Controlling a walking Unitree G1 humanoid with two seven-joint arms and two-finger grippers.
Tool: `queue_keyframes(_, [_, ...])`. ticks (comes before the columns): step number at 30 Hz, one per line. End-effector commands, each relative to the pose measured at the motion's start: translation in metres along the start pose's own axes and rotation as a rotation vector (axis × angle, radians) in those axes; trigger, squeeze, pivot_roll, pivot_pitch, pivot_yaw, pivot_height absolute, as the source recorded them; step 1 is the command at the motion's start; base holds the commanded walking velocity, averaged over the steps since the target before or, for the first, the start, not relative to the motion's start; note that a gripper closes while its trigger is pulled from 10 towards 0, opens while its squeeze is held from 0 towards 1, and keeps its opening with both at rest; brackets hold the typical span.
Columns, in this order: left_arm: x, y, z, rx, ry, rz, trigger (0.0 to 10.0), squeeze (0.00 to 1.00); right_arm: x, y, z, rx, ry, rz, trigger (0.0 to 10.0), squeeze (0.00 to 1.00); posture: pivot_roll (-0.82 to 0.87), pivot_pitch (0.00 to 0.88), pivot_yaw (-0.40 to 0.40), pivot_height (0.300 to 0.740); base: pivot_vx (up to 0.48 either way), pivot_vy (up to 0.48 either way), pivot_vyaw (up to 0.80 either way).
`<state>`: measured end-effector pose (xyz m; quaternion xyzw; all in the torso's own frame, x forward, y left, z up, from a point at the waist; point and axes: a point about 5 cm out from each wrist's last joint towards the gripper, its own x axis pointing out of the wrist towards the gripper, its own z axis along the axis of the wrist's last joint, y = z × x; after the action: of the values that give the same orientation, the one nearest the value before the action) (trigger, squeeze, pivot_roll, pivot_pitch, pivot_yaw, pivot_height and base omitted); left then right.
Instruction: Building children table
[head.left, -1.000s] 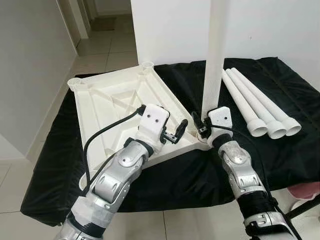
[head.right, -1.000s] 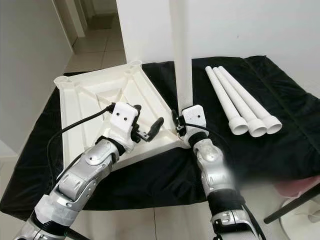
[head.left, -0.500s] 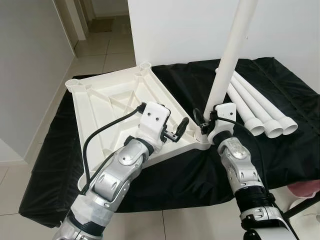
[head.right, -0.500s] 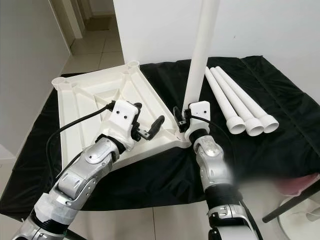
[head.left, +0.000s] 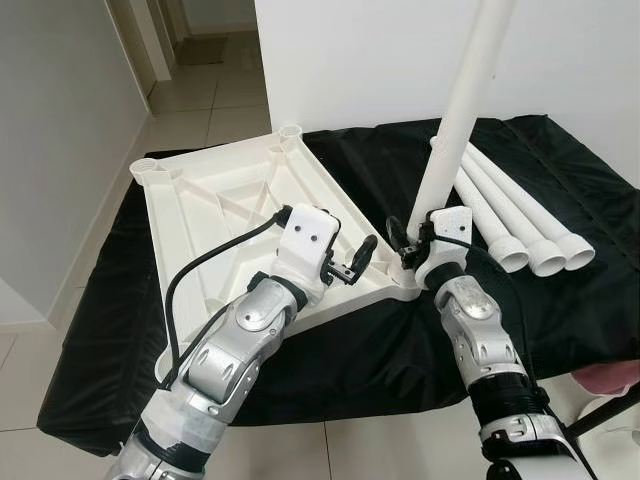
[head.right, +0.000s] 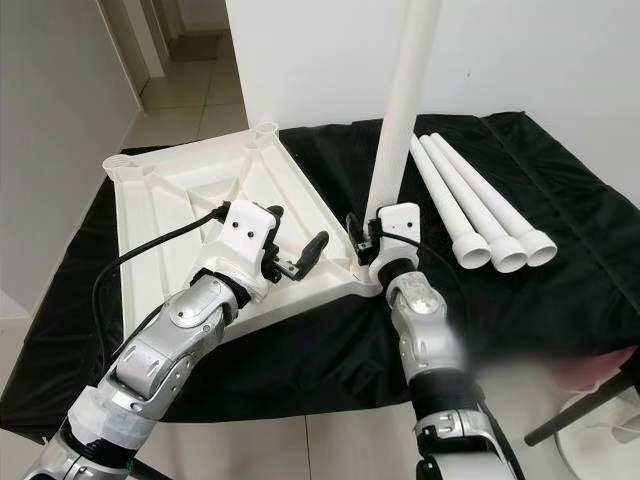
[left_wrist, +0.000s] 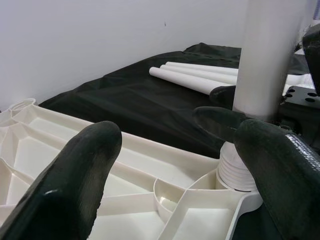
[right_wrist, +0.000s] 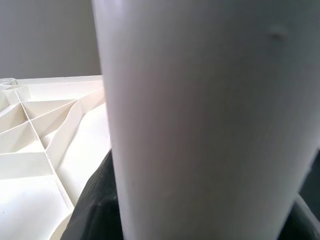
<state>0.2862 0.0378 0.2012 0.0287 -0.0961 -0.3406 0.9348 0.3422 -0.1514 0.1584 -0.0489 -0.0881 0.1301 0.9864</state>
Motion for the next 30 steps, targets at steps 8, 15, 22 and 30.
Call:
queue_keyframes(8, [-0.001,-0.004,0.004,0.012,-0.005,-0.120,10.0,0.00,-0.019,0.022,-0.025,-0.014,0.058,0.105,10.0,0.00,-0.07,0.016,0.078,0.740,0.000,0.000,0.00])
queue_keyframes(15, [0.000,-0.004,0.004,0.014,-0.009,-0.118,10.0,0.00,-0.022,0.023,-0.025,0.008,0.038,0.117,10.0,0.00,-0.07,0.016,0.078,0.740,0.000,0.000,0.00])
queue_keyframes(22, [0.001,-0.003,0.005,0.016,-0.011,-0.118,10.0,0.00,-0.018,0.018,-0.030,0.075,0.093,0.079,10.0,0.00,-0.07,0.013,0.077,0.740,0.000,0.000,0.00])
queue_keyframes(30, [0.001,-0.003,0.005,0.015,-0.011,-0.116,10.0,0.00,-0.015,0.015,-0.031,0.091,0.122,0.075,10.0,0.00,-0.06,0.013,0.076,0.740,0.000,0.000,0.00])
